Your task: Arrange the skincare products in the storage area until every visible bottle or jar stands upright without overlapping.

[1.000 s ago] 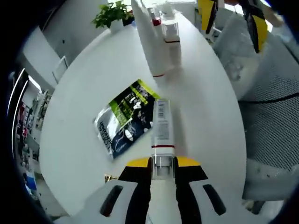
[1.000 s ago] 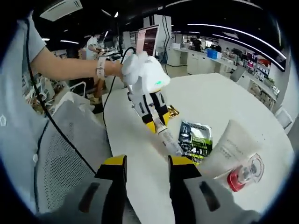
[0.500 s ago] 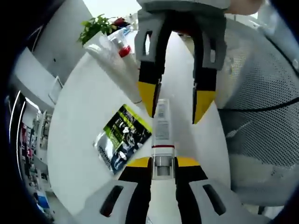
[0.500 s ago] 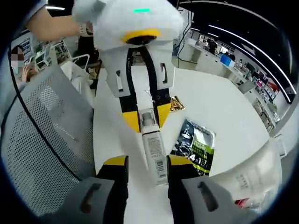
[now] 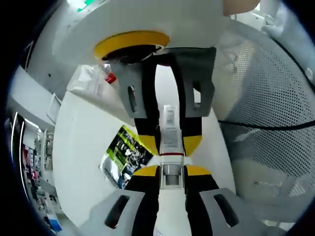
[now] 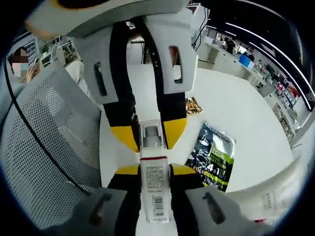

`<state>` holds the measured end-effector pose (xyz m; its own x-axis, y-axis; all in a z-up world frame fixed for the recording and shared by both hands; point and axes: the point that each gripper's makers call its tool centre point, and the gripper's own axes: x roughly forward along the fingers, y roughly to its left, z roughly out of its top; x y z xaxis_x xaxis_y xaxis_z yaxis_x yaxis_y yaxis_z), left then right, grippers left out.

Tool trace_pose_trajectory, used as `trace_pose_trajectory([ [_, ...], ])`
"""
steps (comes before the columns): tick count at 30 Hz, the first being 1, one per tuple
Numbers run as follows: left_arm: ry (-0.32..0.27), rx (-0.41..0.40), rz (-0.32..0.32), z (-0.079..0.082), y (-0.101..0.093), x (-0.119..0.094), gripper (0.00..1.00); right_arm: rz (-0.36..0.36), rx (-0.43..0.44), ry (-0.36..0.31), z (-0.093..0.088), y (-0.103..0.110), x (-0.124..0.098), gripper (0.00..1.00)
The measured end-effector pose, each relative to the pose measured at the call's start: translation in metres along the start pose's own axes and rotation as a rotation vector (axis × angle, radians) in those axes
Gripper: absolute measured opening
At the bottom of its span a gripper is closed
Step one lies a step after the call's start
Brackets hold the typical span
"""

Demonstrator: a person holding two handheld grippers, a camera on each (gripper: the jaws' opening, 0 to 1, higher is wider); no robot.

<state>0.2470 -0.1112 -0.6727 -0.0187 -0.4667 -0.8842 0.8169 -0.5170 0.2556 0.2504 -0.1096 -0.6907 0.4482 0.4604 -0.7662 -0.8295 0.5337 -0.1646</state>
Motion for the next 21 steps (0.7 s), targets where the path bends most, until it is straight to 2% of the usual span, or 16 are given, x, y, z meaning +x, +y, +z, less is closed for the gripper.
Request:
trace_pose_trajectory([
  [6, -0.042, 0.005, 0.007, 0.002, 0.000, -0.002, 0.16, 0.001, 0.005, -0.004, -0.001, 0.000, -0.004, 0.20],
  [11, -0.183, -0.179, 0.013, 0.005, 0.007, -0.012, 0.22, -0.008, 0.017, -0.026, -0.003, 0.002, -0.013, 0.19],
  [13, -0.196, -0.210, 0.003, 0.000, 0.007, -0.013, 0.24, -0.007, 0.026, -0.037, -0.004, 0.003, -0.017, 0.20],
  [14, -0.195, -0.227, 0.002, -0.005, 0.007, -0.013, 0.25, -0.009, 0.028, -0.053, -0.004, 0.005, -0.020, 0.20],
  [17, -0.251, -0.297, -0.009, -0.005, 0.006, -0.014, 0.25, -0.016, 0.066, -0.098, -0.001, 0.005, -0.028, 0.20],
  [21, -0.389, -0.392, -0.036, 0.011, 0.007, -0.022, 0.25, -0.041, 0.155, -0.216, 0.008, 0.001, -0.045, 0.20],
])
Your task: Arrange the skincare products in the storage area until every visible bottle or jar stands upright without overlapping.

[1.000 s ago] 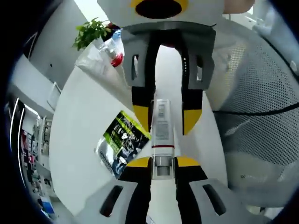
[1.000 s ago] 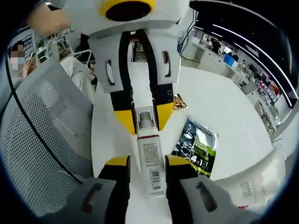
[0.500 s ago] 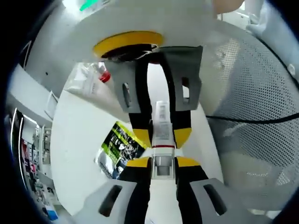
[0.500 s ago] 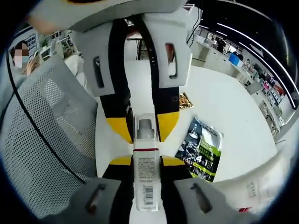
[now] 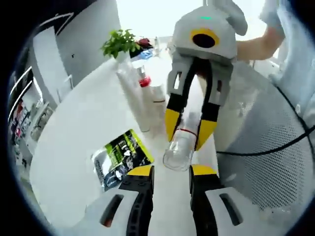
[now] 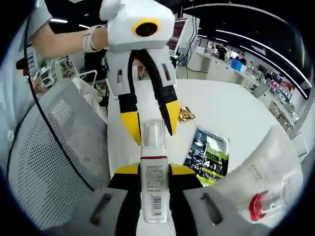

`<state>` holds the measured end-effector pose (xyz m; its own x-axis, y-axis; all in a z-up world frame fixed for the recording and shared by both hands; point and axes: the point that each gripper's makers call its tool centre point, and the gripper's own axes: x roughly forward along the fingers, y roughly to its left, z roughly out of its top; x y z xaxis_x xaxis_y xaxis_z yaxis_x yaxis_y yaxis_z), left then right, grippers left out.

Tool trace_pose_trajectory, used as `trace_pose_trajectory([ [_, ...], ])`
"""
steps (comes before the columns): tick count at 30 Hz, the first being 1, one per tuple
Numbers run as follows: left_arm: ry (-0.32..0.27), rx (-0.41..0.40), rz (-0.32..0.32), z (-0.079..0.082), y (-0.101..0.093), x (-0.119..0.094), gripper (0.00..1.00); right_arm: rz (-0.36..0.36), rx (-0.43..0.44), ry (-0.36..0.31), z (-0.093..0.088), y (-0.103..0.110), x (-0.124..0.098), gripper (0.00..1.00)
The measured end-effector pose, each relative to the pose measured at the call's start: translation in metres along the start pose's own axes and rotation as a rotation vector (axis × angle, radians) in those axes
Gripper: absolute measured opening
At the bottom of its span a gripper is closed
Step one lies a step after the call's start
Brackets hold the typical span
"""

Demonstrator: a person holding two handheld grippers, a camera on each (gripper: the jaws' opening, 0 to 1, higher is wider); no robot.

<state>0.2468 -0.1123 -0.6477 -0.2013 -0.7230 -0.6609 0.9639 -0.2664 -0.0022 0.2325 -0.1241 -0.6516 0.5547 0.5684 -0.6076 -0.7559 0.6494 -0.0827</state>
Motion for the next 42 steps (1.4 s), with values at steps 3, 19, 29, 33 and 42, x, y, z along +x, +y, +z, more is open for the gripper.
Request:
trace_pose_trajectory([
  [3, -0.114, -0.084, -0.022, 0.015, 0.000, -0.002, 0.25, 0.012, 0.072, -0.083, 0.008, -0.001, -0.009, 0.20],
  [19, -0.545, -0.210, -0.201, 0.094, -0.021, -0.021, 0.21, 0.083, 0.267, -0.414, 0.043, 0.003, -0.042, 0.20],
  [29, -0.511, -0.251, -0.169, 0.093, -0.023, -0.011, 0.18, 0.082, 0.230, -0.396, 0.037, 0.004, -0.029, 0.21],
  [33, -0.496, -0.249, -0.119, 0.091, -0.021, -0.006, 0.17, 0.045, 0.216, -0.379, 0.032, -0.001, -0.022, 0.22],
  [42, -0.366, -0.226, -0.006, 0.068, -0.006, 0.012, 0.16, -0.107, 0.040, -0.230, 0.009, -0.011, -0.008, 0.25],
])
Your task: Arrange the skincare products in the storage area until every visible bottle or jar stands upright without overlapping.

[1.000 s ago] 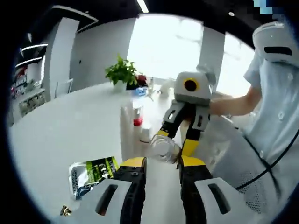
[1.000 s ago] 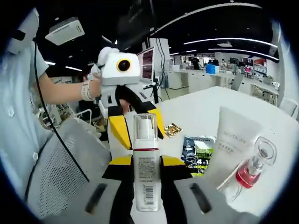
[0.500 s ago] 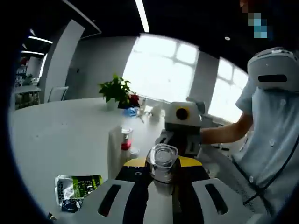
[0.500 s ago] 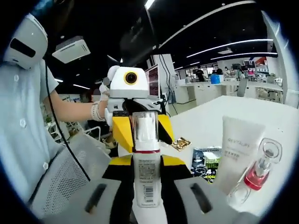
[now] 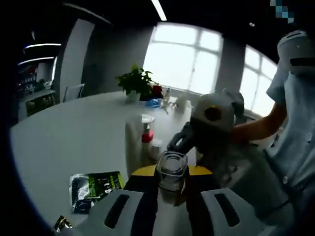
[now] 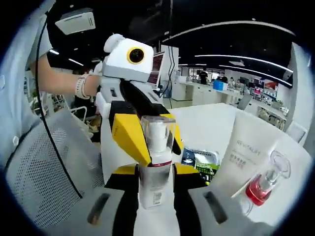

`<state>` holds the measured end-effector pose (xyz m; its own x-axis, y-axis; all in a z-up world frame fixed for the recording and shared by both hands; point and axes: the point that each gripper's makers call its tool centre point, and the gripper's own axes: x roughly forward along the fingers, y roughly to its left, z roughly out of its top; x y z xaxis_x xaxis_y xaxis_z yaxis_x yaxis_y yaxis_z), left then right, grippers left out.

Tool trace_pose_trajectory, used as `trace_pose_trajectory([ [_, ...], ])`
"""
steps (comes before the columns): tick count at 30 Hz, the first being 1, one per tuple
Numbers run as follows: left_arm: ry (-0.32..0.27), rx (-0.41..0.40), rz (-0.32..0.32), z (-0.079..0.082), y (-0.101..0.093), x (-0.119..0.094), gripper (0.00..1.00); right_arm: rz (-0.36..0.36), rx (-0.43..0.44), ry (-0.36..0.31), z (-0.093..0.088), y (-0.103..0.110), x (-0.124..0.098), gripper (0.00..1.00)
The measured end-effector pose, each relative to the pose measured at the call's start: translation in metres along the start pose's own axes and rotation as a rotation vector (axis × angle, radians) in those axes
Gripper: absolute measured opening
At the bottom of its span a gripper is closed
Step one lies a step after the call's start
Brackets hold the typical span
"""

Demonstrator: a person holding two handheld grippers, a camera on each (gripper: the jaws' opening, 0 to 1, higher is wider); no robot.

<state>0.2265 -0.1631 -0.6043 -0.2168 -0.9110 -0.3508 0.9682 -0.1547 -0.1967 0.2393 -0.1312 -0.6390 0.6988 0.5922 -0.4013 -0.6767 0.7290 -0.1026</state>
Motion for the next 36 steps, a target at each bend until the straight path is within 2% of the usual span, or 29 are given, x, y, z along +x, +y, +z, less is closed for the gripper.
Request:
trace_pose_trajectory([
  [4, 0.074, 0.013, 0.092, -0.019, 0.020, -0.003, 0.16, 0.005, 0.023, 0.009, -0.006, -0.001, -0.003, 0.25],
  [7, 0.121, 0.012, 0.168, -0.033, 0.035, -0.007, 0.16, -0.022, 0.026, 0.007, -0.007, -0.006, -0.006, 0.24],
  [10, 0.142, 0.016, 0.220, -0.041, 0.045, -0.009, 0.16, -0.050, 0.059, -0.052, 0.004, -0.014, -0.009, 0.22],
  [13, 0.122, 0.013, 0.221, -0.044, 0.043, -0.006, 0.16, -0.089, 0.103, -0.116, 0.015, -0.022, -0.012, 0.20],
  [17, 0.123, 0.054, 0.248, -0.048, 0.042, 0.003, 0.16, -0.118, 0.114, -0.137, 0.019, -0.027, -0.015, 0.20],
  [18, 0.101, 0.056, 0.243, -0.044, 0.040, 0.007, 0.16, -0.112, 0.123, -0.143, 0.019, -0.026, -0.016, 0.20],
  [19, 0.114, 0.044, 0.240, -0.046, 0.039, 0.009, 0.16, -0.107, 0.141, -0.143, 0.018, -0.025, -0.015, 0.20],
  [22, 0.119, 0.080, 0.236, -0.042, 0.035, 0.018, 0.16, -0.125, 0.124, -0.121, 0.016, -0.026, -0.013, 0.20],
  [25, 0.118, 0.104, 0.231, -0.040, 0.033, 0.023, 0.16, -0.137, 0.133, -0.134, 0.018, -0.028, -0.013, 0.20],
  [30, 0.084, 0.088, 0.215, -0.037, 0.030, 0.030, 0.17, -0.152, 0.157, -0.116, 0.014, -0.032, -0.012, 0.19],
  [36, 0.076, 0.110, 0.211, -0.036, 0.030, 0.033, 0.18, -0.150, 0.168, -0.113, 0.012, -0.033, -0.011, 0.19],
])
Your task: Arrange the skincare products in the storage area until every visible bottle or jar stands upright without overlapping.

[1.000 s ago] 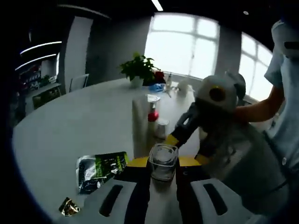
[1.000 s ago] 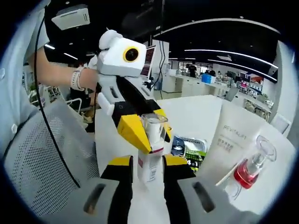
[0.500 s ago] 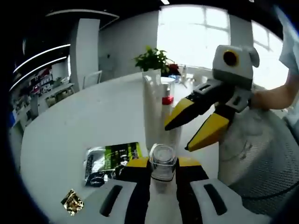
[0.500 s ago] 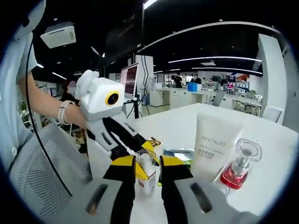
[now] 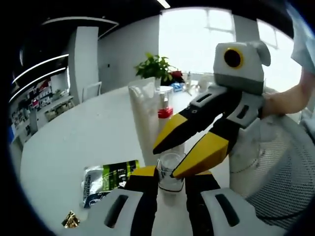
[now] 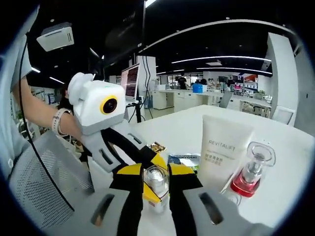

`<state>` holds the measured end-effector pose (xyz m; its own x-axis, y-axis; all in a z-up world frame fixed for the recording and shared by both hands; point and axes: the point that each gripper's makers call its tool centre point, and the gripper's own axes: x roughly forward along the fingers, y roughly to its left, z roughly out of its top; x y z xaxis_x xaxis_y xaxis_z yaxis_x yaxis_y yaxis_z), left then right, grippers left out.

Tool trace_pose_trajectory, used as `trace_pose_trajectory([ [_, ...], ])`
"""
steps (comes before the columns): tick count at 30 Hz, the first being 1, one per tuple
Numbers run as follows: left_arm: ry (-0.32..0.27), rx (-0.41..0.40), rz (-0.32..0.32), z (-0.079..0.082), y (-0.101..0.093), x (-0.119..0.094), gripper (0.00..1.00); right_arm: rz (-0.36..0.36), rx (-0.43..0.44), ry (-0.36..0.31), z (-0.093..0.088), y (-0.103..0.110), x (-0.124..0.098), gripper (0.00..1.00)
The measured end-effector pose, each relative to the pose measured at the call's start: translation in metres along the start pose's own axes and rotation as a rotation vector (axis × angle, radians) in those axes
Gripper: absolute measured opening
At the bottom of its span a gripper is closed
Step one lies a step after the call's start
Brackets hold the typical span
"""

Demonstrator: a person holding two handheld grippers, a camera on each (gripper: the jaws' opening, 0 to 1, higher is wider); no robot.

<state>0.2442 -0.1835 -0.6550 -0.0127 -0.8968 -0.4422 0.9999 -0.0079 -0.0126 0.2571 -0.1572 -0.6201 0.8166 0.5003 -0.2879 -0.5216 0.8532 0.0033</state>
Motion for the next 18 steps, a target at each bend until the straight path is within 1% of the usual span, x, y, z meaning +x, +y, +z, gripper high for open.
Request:
trace_pose_trajectory([
  [3, -0.001, 0.027, -0.022, -0.002, -0.003, 0.000, 0.29, -0.003, -0.004, 0.001, 0.000, 0.000, 0.000, 0.19],
  [4, 0.003, 0.031, -0.026, -0.002, -0.004, 0.000, 0.30, -0.003, -0.005, 0.002, 0.000, 0.000, 0.000, 0.19],
  [6, 0.019, 0.046, -0.024, -0.006, -0.004, -0.001, 0.30, -0.002, -0.006, 0.002, 0.000, 0.000, -0.001, 0.19],
  [9, 0.085, 0.064, -0.018, -0.022, -0.001, -0.002, 0.29, -0.004, -0.015, 0.005, 0.000, 0.000, -0.001, 0.19],
  [12, 0.091, 0.049, -0.023, -0.026, 0.000, -0.002, 0.28, -0.005, -0.016, 0.005, 0.000, 0.000, -0.001, 0.19],
  [15, 0.128, 0.076, -0.022, -0.035, 0.001, 0.002, 0.27, -0.006, -0.014, 0.005, 0.000, 0.000, -0.001, 0.19],
  [18, 0.143, 0.074, -0.034, -0.037, -0.001, 0.006, 0.21, -0.007, -0.016, 0.006, 0.000, 0.000, -0.001, 0.19],
])
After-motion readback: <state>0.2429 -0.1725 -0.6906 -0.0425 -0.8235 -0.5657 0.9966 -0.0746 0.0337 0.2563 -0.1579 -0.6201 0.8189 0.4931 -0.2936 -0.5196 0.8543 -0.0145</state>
